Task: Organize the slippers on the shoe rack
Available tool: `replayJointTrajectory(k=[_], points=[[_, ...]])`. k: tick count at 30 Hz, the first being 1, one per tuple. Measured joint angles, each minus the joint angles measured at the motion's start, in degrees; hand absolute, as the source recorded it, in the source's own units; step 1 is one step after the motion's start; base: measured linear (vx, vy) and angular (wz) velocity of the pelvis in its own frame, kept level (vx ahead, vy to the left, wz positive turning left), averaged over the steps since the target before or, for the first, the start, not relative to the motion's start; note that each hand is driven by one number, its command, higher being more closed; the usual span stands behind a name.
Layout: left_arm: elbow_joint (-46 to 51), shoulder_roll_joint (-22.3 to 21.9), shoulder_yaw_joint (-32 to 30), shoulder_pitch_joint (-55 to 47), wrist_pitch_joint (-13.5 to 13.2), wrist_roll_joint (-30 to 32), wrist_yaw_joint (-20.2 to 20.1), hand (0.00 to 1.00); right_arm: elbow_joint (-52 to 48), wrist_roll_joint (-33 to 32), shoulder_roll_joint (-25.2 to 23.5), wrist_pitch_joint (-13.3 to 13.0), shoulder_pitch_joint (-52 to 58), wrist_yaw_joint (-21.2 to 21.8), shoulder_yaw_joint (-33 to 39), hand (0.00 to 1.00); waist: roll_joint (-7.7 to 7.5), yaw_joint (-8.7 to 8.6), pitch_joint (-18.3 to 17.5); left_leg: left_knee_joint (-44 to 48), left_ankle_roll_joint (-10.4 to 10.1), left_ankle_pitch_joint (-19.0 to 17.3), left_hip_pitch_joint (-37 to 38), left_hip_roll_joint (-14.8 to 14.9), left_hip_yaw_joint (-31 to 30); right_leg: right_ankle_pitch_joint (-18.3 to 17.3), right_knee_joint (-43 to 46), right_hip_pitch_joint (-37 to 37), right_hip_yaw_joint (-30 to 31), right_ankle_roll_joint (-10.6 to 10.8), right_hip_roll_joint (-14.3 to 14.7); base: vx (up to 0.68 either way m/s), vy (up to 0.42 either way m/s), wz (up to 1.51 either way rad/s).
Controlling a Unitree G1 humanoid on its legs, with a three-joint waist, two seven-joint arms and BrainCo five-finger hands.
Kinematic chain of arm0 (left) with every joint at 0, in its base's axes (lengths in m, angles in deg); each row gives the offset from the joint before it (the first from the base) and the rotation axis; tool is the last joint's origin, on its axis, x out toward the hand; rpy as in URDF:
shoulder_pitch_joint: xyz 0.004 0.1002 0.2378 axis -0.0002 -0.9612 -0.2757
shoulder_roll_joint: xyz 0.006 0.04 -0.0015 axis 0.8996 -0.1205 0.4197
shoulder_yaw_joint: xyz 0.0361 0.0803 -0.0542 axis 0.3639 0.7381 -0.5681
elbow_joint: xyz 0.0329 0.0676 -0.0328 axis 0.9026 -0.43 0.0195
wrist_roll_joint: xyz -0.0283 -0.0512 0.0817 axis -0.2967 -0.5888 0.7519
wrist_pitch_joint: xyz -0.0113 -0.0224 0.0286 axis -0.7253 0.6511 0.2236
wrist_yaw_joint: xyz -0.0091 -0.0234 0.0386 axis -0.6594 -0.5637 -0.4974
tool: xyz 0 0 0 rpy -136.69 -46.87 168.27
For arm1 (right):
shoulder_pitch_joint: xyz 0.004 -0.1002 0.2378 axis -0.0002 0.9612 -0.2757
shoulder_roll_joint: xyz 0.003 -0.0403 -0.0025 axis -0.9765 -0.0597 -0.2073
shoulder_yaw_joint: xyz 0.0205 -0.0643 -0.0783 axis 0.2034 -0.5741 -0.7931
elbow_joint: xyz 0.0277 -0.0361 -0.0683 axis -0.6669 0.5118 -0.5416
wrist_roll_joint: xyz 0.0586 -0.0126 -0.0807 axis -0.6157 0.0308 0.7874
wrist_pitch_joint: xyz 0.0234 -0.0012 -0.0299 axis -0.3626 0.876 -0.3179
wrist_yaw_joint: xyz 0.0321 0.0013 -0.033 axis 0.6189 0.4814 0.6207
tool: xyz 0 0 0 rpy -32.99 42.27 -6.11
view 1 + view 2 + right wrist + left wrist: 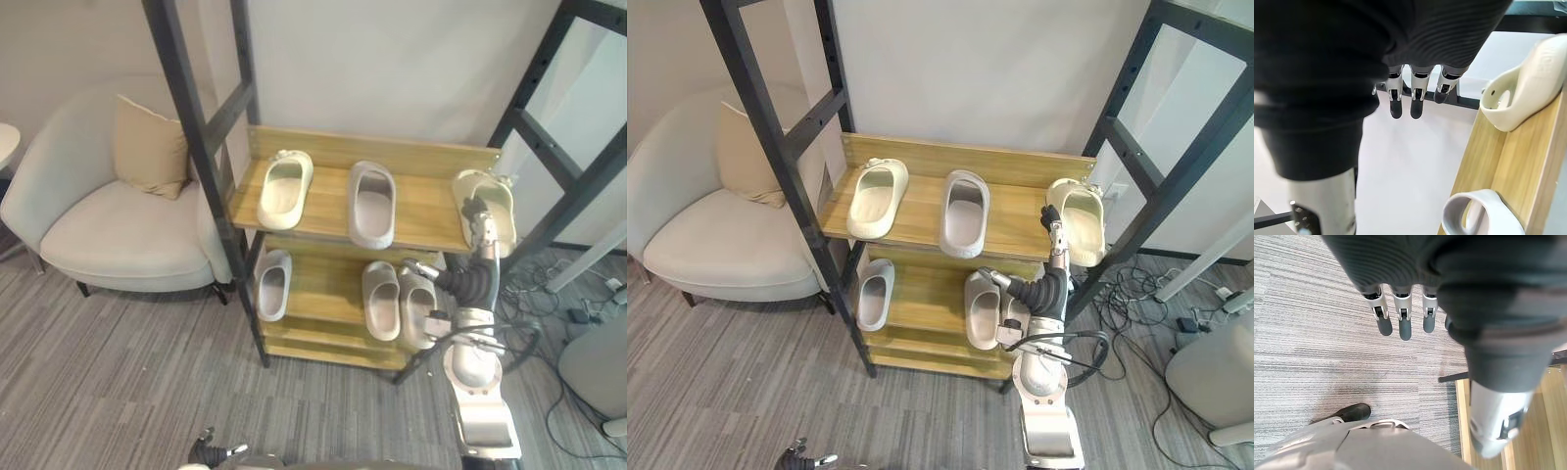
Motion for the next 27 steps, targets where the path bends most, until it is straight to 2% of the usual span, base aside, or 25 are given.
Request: replayJointTrajectory(k=[8,12,18,19,20,24,27], points=[[0.4,0.6,-0.2,0.0,0.0,0.0,-0.2,0.0,1.5,2.2,0.2,0.8,-6.4,-1.1,0.7,0.0,-1.18,0.18,0.8,0.1,0.1,-0.6,1.1,0.0,-0.1,0.0,-0.7,1.7,0.5,0.0,0.1,0.03,-0.004,0.0],[0.4,0.5,-0.3,0.0,0.0,0.0,-0.3,0.0,3.2,2.2,0.4,1.4,-9.5,-2.3,2.9,0.0,-1.19,0.51,0.8,0.0,0.1,-0.6,1.0,-0.3,-0.2,0.0,-0.8,1.8,0.5,0.0,-0.1,0.0,0.0,0.0],[0.4,0.5,-0.3,0.0,0.0,-0.1,-0.4,0.0,10.3,2.0,5.5,4.2,-15.9,-3.1,5.9,0.0,-0.75,0.95,1.1,-0.1,0.1,-0.6,-0.2,-0.3,-1.3,0.0,-1.0,1.1,-0.5,-0.1,-0.2,0.02,-0.037,0.1],[0.2,0.4,-0.1,0.0,0.0,-0.2,-1.0,0.0,18.0,2.0,8.1,6.4,-21.6,-3.4,8.1,0.0,-0.48,1.88,1.2,-0.1,0.4,-0.3,-2.2,-0.6,-1.9,0.1,-2.0,-0.4,-1.3,-0.1,0.1,0.12,-0.076,0.21],[0.2,0.4,-0.1,0.1,-0.2,-0.3,-1.1,0.0,20.2,2.0,8.1,7.0,-22.6,-3.4,8.5,0.0,-0.47,2.01,1.2,0.0,0.4,-0.3,-2.7,-0.6,-2.2,0.1,-2.1,-0.6,-1.8,-0.1,0.3,0.13,-0.08,0.22],[-0.1,0.3,-0.1,0.0,-0.3,-1.2,-1.0,0.0,25.2,1.9,8.4,7.8,-26.2,-3.4,8.6,0.0,-0.14,2.38,1.4,0.0,0.4,-0.3,-3.4,-0.2,-2.8,0.5,-2.2,-1.2,-2.2,-0.7,0.6,0.07,-0.045,0.05],[0.0,0.2,0.0,0.1,-0.4,-1.5,-1.0,0.0,30.0,0.6,10.8,8.5,-30.7,-3.4,8.4,0.0,0.08,2.69,1.5,0.1,0.4,-0.3,-5.0,-0.1,-3.1,1.4,-3.0,-2.4,-2.3,-1.8,0.9,0.02,-0.018,0.02]])
